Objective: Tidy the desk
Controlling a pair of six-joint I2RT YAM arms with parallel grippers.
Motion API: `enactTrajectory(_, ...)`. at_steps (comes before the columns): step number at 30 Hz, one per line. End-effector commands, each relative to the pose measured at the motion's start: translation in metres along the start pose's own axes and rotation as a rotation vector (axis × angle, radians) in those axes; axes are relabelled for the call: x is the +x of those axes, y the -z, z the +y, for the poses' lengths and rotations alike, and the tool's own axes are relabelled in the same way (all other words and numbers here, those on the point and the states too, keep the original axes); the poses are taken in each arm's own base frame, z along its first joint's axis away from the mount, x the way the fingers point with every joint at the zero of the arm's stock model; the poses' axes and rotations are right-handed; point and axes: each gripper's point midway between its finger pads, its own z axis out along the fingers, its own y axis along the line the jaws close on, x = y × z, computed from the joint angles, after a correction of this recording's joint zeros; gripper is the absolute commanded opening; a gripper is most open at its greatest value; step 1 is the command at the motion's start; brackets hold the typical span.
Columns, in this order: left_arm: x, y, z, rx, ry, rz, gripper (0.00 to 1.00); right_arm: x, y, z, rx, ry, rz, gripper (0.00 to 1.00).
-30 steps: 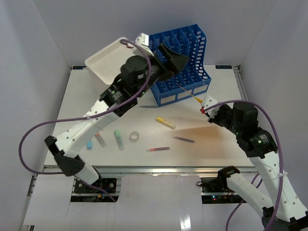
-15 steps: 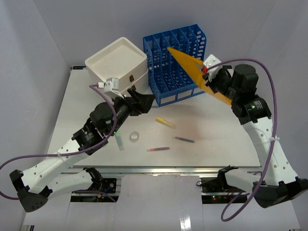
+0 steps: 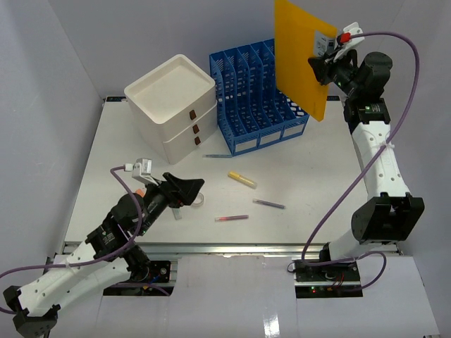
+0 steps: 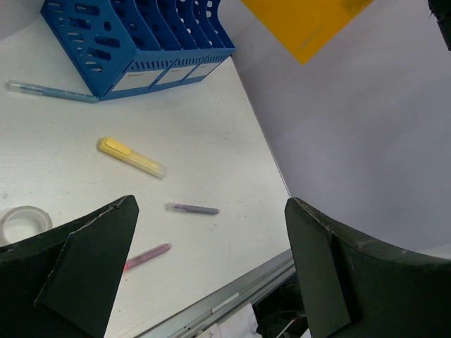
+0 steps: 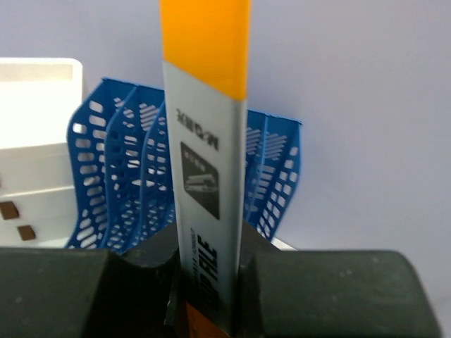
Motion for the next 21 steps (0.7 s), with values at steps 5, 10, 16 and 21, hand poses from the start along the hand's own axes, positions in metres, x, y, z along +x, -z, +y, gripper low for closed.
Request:
enactTrajectory(5,0.011,0.009,0.017,-0.048,0.036,0.02,0.97,-0.091,0.014,0.018,-0.061,0.012,-0.245,0.08)
enactTrajectory(10,0.011,0.011,0.018,-0.048,0.045,0.025,0.96,-0.089,0.014,0.014,-0.034,0.003,-0.257,0.08)
enactTrajectory(16,0.016,0.012,0.019,-0.048,0.065,0.039,0.97,-0.071,-0.005,0.006,-0.039,-0.02,-0.241,0.08)
enactTrajectory(21,0.023,0.013,0.025,-0.051,0.082,0.047,0.96,-0.061,-0.013,0.002,-0.036,-0.034,-0.253,0.08)
